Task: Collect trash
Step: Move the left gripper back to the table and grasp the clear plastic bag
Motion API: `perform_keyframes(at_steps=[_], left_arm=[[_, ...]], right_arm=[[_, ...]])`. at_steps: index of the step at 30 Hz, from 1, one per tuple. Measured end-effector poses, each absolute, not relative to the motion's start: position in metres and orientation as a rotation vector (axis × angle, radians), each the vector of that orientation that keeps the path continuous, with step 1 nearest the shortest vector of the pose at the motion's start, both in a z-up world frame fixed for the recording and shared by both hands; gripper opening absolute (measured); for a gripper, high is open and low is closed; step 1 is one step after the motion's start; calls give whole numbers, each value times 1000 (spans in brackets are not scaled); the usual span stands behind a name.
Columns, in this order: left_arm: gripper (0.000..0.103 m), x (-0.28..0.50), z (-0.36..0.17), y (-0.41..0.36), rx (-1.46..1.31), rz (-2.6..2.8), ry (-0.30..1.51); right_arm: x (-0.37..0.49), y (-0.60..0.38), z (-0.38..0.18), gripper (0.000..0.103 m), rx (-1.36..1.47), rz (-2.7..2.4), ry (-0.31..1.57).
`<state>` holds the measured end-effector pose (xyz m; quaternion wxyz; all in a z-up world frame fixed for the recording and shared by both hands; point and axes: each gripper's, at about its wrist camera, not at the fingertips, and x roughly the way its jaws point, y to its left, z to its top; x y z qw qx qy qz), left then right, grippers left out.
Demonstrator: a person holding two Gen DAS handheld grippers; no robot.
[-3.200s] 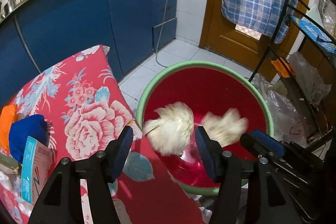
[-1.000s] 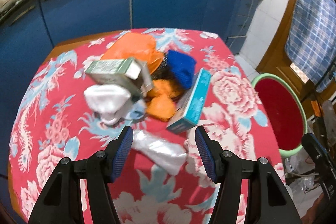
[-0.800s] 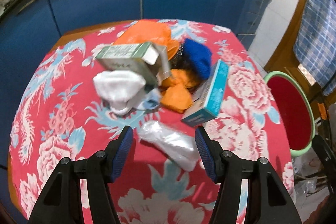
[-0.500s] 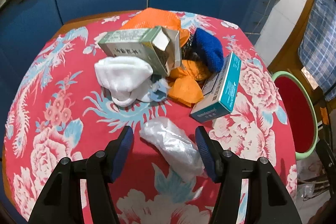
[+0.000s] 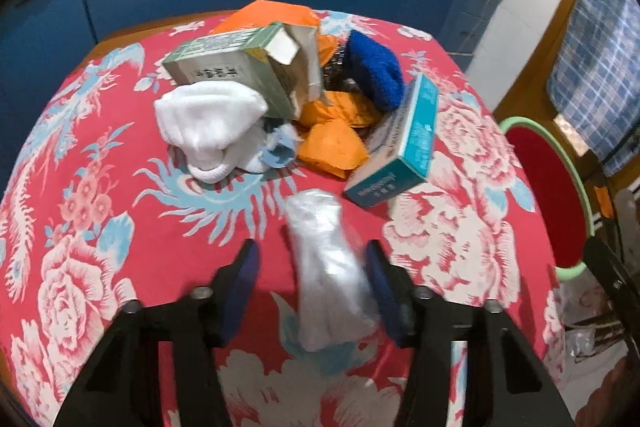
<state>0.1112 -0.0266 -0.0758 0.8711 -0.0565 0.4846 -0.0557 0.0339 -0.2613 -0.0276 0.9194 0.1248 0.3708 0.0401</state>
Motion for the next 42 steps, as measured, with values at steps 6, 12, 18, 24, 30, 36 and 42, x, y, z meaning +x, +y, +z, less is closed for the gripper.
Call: perform_keyframes(at_steps=[6,12,18,24,30,36,42], left_arm=[[29,108,-75,-27,-119,-176,1002],[29,105,-62,-11,-133,-170,952],[29,112,-50,15,-160,-99,915],[29,119,-47,36,-195,-56,902],[29,122,-50,46,-227,-46,917],[29,121,-55,51,-246,-41,931],[29,124,-62,55,-266,-39,951]], right_arm=[[39,-251,-29,48,242,98,775],[50,-234,-27,51,224,116,785],[66,-214,-25,58,242,152,796],[85,-190,-22,63,259,197,815],[104,-171,-23,65,269,229,844],[123,-160,-33,65,268,230,890],[135,-155,-44,65,273,219,940]])
